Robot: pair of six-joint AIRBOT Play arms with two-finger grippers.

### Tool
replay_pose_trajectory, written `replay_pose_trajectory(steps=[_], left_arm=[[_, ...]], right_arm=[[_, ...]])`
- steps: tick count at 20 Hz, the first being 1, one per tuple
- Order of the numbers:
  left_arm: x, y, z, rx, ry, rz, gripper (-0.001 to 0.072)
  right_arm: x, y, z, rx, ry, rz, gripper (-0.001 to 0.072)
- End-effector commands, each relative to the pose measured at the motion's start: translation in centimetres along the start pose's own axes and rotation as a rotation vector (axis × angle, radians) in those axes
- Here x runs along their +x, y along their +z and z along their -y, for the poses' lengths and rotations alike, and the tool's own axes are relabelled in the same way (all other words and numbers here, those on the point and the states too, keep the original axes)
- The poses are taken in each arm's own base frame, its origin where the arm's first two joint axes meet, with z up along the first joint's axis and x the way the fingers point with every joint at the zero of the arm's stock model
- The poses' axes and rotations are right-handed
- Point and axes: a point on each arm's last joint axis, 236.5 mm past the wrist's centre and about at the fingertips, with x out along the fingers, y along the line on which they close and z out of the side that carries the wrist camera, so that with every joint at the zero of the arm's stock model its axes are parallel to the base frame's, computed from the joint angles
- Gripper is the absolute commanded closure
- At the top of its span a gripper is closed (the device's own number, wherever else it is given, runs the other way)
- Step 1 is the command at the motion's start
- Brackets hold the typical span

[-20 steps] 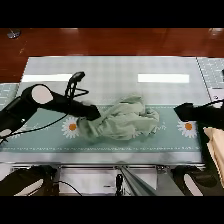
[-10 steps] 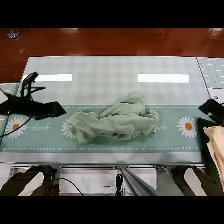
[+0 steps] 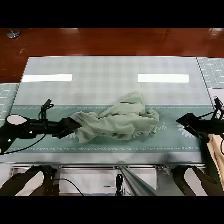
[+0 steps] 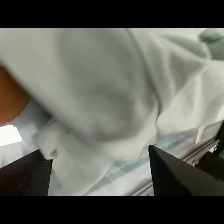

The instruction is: Fold the shirts.

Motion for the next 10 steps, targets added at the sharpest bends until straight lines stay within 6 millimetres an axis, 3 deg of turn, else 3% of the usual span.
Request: replay_pose_trajectory(steps=[1,2,3,4,7,10], left_arm=[[3.3,1.1,1.1,0.005,-0.024,0.038,0.0012],[3.9,1.0,1.6,0.019,-0.026,0.005,0.0143],[4.2,1.0,2.3,0.033,-0.037,-0.023,0.056],[4.1,1.4,3.2,0.073,-0.052,-0.029,0.0672],[3.2,2.9,5.7,0.141,-0.092,-0.02,0.0672],[3.0,3.3,6.4,0.157,-0.102,-0.014,0.0672]], right_arm=[[1.2,-2.1,-2.7,-0.096,0.043,-0.061,0.009],[1.4,-2.7,-3.4,-0.123,0.048,-0.077,0.0091],[1.6,-3.3,-4.0,-0.152,0.051,-0.094,0.0091],[1.8,-3.8,-4.5,-0.176,0.054,-0.108,0.009],[2.2,-4.8,-5.7,-0.218,0.067,-0.128,0.009],[4.0,-6.0,-6.3,-0.215,0.079,-0.196,0.009]])
